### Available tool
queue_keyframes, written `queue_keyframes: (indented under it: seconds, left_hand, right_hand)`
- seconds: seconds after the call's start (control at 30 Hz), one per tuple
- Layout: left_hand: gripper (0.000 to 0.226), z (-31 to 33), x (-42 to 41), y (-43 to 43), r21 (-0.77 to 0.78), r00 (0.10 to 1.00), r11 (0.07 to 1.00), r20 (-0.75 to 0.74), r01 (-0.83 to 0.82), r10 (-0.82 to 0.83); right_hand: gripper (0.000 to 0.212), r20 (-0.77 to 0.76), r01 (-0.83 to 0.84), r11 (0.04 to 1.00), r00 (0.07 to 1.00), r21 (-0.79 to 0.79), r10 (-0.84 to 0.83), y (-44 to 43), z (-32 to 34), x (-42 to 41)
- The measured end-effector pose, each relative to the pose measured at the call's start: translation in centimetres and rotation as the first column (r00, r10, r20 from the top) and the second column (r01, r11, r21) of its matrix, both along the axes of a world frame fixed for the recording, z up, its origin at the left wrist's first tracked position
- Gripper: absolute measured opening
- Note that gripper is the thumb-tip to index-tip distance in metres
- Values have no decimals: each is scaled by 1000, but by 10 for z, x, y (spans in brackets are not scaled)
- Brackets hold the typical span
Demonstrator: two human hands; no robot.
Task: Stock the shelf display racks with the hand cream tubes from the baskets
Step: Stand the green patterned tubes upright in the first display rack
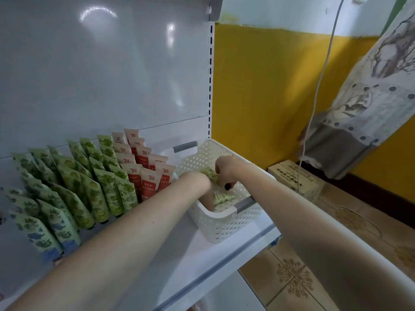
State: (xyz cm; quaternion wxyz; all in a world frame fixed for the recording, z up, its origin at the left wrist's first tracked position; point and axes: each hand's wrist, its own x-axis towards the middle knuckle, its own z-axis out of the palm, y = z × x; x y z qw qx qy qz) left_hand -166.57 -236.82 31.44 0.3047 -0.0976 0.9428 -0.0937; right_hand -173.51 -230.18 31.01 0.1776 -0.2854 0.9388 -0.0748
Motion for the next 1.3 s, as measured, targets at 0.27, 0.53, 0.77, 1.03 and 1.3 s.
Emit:
queue_keyframes:
  seconds: [0.27, 0.53, 0.77, 1.03, 1.3]
  left_hand:
    - [27, 3, -3, -3, 101, 1000, 995, -5, 3, -2]
    - [21, -4, -9, -7, 117, 993, 993, -112, -28, 41]
    - [40, -7, -3, -6, 196, 981, 979, -174, -54, 89]
    - [16, 12, 12, -10, 686, 772, 722, -412, -86, 483]
    - [10, 54, 68, -5, 976, 460, -92, -9, 196, 888]
  right_hand:
    - [44, 49, 112, 863, 994, -493, -101, 8, 15, 4]
    - [37, 106, 182, 577, 981, -796, -164, 20, 28, 10]
    - [23, 127, 222, 478, 966, -850, -224, 39, 46, 24]
    - [37, 147, 238, 367, 955, -899, -258, 56, 73, 45]
    - [8, 394, 398, 148, 917, -905, -58, 57, 99, 89]
